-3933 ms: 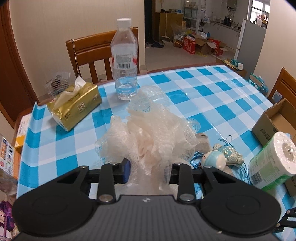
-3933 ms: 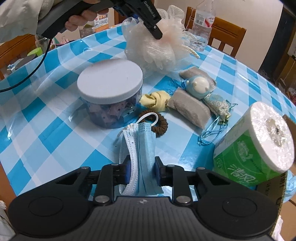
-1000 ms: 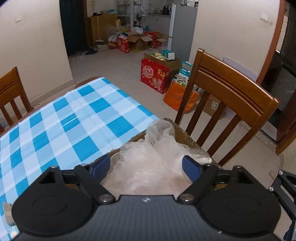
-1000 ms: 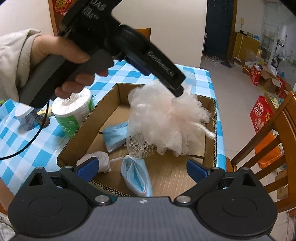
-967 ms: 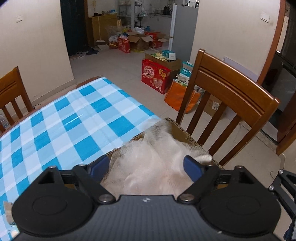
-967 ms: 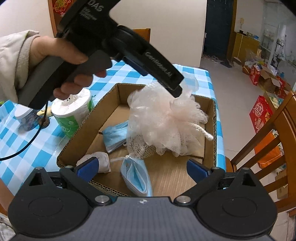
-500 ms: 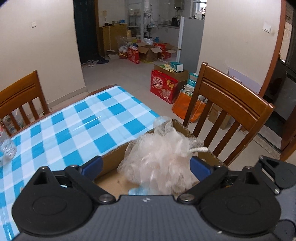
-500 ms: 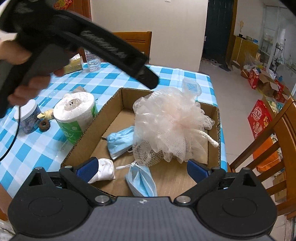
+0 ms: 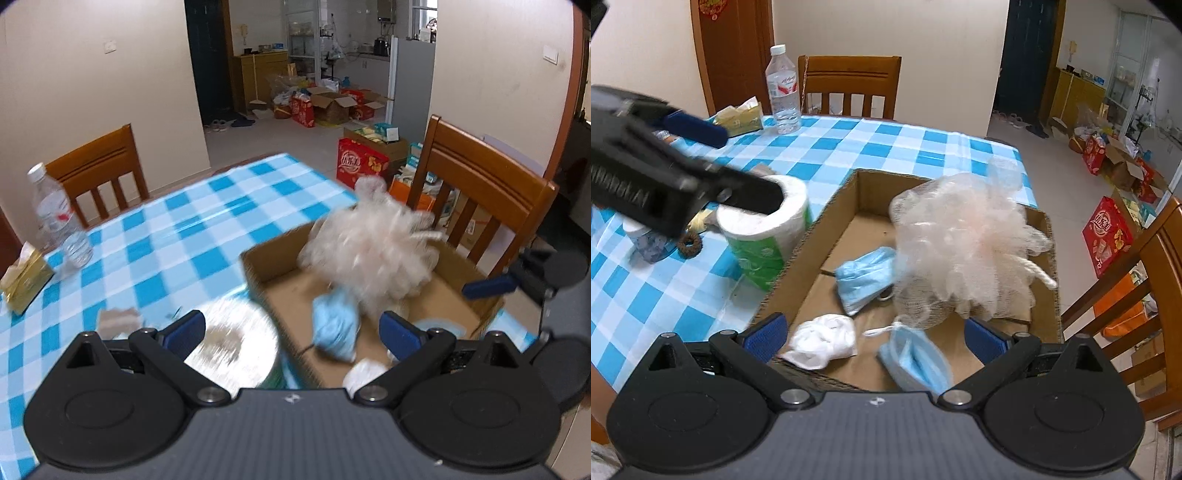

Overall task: Organize soft objects
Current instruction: 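Move both tools back over the remaining items on the table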

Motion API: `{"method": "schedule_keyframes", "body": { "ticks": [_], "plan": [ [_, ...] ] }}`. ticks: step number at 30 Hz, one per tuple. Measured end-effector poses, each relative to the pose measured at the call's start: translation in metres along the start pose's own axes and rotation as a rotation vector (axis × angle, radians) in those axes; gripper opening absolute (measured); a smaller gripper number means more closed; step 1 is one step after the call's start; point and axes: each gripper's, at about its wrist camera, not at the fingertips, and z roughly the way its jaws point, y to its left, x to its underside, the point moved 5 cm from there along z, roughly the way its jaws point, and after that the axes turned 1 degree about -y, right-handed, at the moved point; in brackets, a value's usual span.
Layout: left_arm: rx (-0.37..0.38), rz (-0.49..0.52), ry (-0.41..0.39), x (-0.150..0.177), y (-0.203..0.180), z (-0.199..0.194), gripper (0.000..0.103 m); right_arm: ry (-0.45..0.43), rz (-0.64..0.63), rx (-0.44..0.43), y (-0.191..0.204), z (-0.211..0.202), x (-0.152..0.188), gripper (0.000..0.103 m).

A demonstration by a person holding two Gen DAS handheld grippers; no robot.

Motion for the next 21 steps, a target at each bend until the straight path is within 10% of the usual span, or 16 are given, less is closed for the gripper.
{"method": "schedule_keyframes", "body": {
  "ticks": [21],
  "plan": [
    [-0.073, 0.006, 0.116, 0.118, 0.130, -0.048, 0.100, 0.087, 0.009, 0.039, 0.162, 0.026, -0.011, 0.103]
  ]
}}
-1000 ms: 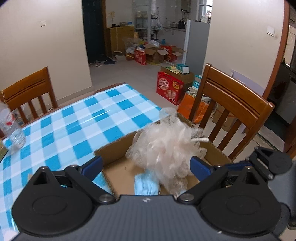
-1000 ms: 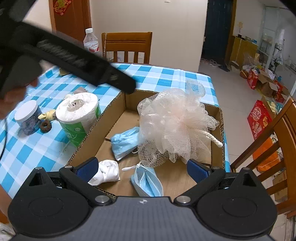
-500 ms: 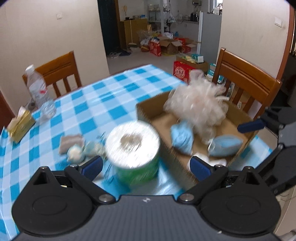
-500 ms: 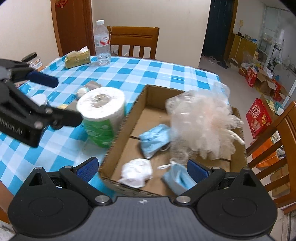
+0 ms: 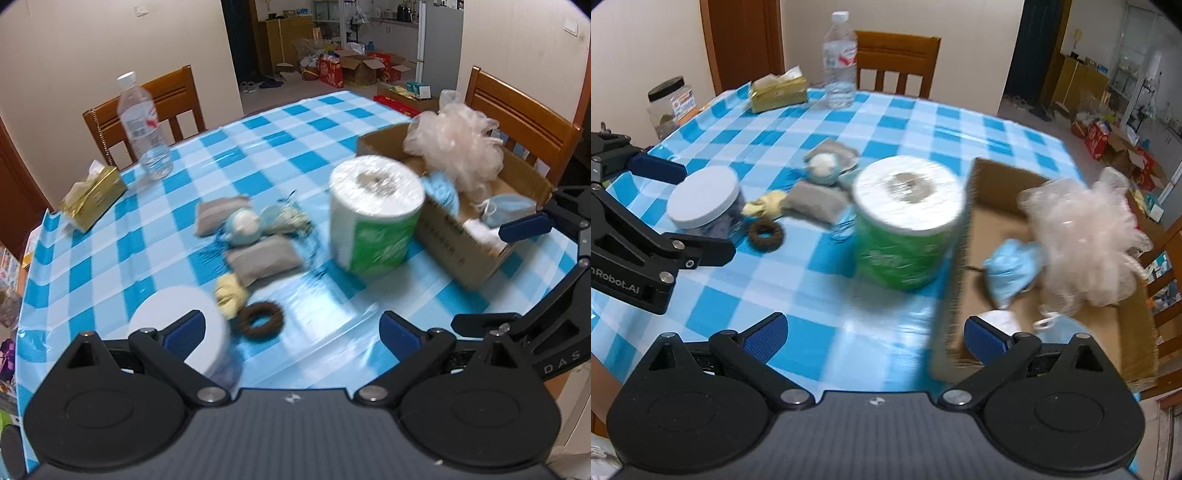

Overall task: Organize soft objects
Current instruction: 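Move both tools back over the remaining items on the table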

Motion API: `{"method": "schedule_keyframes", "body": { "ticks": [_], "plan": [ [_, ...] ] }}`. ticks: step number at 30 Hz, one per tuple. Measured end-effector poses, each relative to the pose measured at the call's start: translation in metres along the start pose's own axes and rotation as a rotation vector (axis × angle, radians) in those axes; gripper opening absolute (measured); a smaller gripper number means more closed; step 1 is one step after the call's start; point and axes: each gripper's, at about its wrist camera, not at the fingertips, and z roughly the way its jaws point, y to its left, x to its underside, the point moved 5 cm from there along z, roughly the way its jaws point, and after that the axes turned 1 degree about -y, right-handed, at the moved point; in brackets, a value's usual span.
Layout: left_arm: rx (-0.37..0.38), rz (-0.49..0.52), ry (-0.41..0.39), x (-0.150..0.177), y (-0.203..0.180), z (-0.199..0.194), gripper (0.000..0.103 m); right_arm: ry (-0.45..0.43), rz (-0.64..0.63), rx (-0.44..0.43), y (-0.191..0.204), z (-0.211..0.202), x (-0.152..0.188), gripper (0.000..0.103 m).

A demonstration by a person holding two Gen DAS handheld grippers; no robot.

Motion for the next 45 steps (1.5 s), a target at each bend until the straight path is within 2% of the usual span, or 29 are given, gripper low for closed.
{"method": "schedule_keyframes", "body": {
  "ticks": [4, 9, 22, 35, 45],
  "plan": [
    [0.001, -0.007, 0.013, 0.009, 0.020, 0.001, 0.100, 0.025, -0.013, 0.001, 0.025, 0.012, -0.001, 0.103],
    [-0.013, -0.036, 0.012, 0.008, 0.037, 0.003, 0.100, 0.038, -0.059, -0.042, 0.046, 0.022, -0.003, 0.103],
    [-0.133, -0.146, 0.080, 0.006, 0.078, 0.019, 0.100, 0.080, -0.175, -0.202, 0.078, 0.087, -0.017, 0.103],
    [-0.179, -0.228, 0.126, 0.001, 0.097, 0.035, 0.100, 0.083, -0.314, -0.288, 0.105, 0.145, -0.039, 0.103],
    [-0.184, -0.231, 0.149, -0.001, 0.099, 0.048, 0.100, 0.043, -0.404, -0.325, 0.109, 0.150, -0.044, 0.103]
  ]
}}
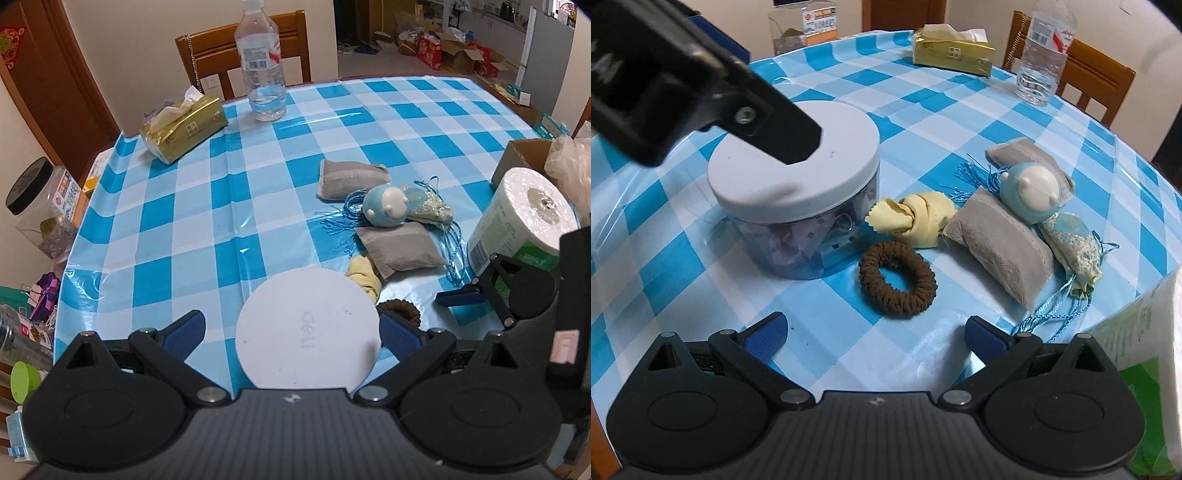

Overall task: Organize soft objects
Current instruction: 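Move both tools back over the remaining items on the table, then grasp the brown hair tie with the right tool while the left tool grasps the light-blue figurine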

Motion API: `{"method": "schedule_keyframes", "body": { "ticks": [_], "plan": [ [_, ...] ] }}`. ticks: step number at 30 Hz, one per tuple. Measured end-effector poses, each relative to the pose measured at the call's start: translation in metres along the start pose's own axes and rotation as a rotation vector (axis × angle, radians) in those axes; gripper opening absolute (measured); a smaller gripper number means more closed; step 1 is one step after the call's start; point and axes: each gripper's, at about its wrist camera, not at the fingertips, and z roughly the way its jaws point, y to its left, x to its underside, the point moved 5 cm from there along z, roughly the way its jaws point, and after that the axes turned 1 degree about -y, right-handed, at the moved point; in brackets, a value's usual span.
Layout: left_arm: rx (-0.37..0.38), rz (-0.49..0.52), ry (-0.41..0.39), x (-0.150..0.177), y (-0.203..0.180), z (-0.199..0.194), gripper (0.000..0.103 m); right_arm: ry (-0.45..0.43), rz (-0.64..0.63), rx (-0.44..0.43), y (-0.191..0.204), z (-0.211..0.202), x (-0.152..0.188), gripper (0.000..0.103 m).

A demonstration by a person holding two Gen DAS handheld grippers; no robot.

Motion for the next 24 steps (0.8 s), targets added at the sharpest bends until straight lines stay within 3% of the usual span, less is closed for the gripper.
{"method": "schedule_keyframes", "body": {
  "ticks": [7, 15, 24],
  "plan": [
    [0.006, -0.015, 0.002, -0.004, 0.002, 0.004, 0.100, -0.051, 0.012, 0.011, 0.001, -0.003, 0.005, 0.103],
    [0.004, -0.037, 0.007, -0.002, 0.008, 0.005, 0.100, -0.019, -0.008, -0.001, -0.001, 0.001, -0.004, 0.102],
    [0.020, -0.045, 0.003, -0.004, 0.011, 0.002, 0.100, -0.039, -0.020, 0.021, -0.013, 0.000, -0.020, 0.067]
  ]
}}
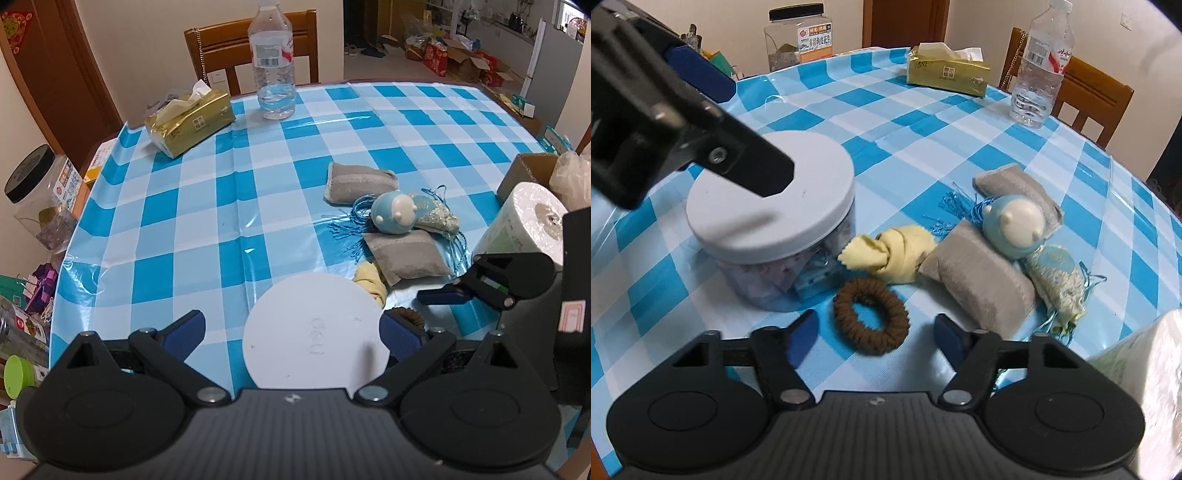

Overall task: Organize soft objects
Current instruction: 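Grasp the brown hair tie with the right tool while the left tool grasps the light-blue figurine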

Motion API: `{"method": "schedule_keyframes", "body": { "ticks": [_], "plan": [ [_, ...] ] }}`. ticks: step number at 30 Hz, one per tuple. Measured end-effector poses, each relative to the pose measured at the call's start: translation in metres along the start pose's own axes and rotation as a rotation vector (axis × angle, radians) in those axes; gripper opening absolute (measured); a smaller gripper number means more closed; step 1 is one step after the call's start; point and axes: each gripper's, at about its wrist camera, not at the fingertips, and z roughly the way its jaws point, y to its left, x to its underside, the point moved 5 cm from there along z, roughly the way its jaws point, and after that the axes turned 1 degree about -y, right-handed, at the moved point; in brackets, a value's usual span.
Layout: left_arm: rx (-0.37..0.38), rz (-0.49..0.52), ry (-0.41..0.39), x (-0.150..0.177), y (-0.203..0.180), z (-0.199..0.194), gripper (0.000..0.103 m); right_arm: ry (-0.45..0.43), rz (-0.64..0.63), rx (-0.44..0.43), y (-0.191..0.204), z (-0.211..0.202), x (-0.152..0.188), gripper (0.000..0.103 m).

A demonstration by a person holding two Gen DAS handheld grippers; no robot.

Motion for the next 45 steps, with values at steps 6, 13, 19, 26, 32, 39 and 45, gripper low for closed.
{"method": "schedule_keyframes", "body": {
  "ticks": [6, 13, 19, 26, 32, 39, 45],
  "plan": [
    [0.029, 0.046, -0.007, -0.007, -0.007, 0.001, 0.100, 0.001, -0.009, 0.004, -0.001, -0.002, -0.002, 0.046],
    [0.093, 0.159, -0.012, -0.024, -0.028, 0.010, 0.100, 0.027, 0.031, 0.018, -0.004, -0.013, 0.011, 0.043],
    [0.180, 0.208, -0.003, -0.050, -0.043, 0.031, 0.100, 0.039, 0.093, 0.041, -0.006, -0.025, 0.026, 0.043],
    [0.222, 0.264, -0.001, -0.081, -0.067, 0.067, 0.097, 0.040, 0.126, 0.058, -0.005, -0.033, 0.039, 0.043],
    [0.243, 0.283, 0.038, -0.091, -0.085, 0.101, 0.076, 0.027, 0.134, 0.069, -0.005, -0.033, 0.042, 0.048],
    [0.270, 0.292, 0.071, -0.090, -0.095, 0.120, 0.064, -0.006, 0.148, 0.078, -0.007, -0.035, 0.046, 0.054],
    [0.271, 0.252, 0.091, -0.090, -0.092, 0.130, 0.047, -0.013, 0.142, 0.078, -0.008, -0.036, 0.046, 0.056]
  ]
}}
